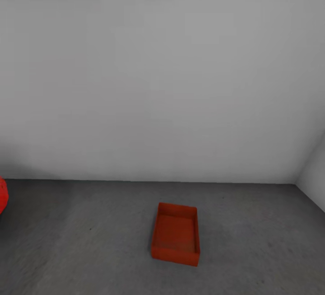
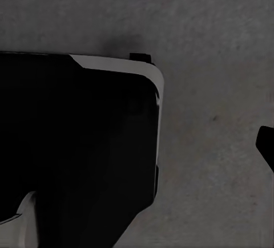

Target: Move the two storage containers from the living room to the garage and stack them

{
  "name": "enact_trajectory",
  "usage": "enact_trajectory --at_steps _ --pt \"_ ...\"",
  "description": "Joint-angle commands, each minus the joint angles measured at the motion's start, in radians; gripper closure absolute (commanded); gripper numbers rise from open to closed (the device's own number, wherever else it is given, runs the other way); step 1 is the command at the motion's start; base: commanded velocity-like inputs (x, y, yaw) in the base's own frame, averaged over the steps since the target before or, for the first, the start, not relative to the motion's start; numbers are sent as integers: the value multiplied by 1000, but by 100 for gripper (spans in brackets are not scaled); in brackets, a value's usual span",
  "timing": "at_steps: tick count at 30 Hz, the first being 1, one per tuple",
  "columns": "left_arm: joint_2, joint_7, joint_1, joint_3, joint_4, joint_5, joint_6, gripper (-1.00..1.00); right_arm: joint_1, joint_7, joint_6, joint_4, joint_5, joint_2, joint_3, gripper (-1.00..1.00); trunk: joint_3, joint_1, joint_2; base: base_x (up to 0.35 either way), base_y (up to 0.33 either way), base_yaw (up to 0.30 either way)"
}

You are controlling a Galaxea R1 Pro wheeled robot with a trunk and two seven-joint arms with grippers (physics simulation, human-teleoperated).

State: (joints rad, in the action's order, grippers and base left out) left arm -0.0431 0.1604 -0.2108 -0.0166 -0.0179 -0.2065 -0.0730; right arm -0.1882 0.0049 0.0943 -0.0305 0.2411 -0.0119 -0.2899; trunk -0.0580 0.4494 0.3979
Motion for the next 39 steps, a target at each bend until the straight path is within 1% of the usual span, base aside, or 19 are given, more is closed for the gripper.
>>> enact_trajectory --at_steps 1,7,39 --pt "0 1 -1 -1 1 -6 -4 -100 2 2 14 -3 9 1 -9 -100 -1 1 2 0 0 33" --pt "0 1 -1 -2 1 -6 -4 -100 18 4 46 -3 9 1 -9 -100 9 1 2 0 0 12" --pt "0 1 -1 -2 1 -6 -4 -100 24 4 57 -3 10 -7 -8 -100 60 1 2 0 0 0"
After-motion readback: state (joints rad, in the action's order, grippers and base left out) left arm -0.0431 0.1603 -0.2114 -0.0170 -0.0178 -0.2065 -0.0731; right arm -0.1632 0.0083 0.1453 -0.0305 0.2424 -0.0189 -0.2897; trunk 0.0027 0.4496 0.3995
